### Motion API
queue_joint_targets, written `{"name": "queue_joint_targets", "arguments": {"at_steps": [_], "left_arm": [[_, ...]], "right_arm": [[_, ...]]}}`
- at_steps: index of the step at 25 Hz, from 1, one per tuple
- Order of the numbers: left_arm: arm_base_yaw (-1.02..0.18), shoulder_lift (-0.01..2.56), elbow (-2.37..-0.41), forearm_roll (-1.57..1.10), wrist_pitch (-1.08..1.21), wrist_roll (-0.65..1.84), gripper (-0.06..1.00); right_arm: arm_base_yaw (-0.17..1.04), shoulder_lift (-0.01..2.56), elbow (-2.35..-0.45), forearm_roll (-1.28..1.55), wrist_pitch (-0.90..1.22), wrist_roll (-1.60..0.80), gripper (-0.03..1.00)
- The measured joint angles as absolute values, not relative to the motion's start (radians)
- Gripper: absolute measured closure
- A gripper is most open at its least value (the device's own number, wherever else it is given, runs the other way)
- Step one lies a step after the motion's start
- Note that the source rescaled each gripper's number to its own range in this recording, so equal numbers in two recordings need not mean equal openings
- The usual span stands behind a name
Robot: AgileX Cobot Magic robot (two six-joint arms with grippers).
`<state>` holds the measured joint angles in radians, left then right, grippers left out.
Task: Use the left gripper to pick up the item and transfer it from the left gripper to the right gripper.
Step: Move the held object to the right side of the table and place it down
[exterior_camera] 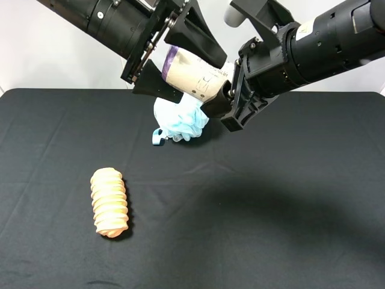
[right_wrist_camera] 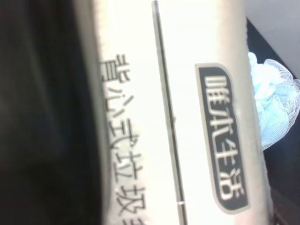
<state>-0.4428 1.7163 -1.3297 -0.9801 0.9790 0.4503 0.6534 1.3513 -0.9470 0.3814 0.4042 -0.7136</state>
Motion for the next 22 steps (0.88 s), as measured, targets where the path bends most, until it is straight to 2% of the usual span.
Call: {"name": "queue_joint_targets", "arguments": {"at_steps": [7,22], "left_arm": [[-0.351,1.675,-1.330,-0.974,1.012,0.450,-0.05],[-0.068,1.495,-1.330,-0.892,1.120,0.450,-0.06]], "right_arm": [[0.653,1.351,-0.947,0.381,0.404,-0.714,0.96],[0.653,1.351,-0.947,0.381,0.404,-0.714,0.96]]}}
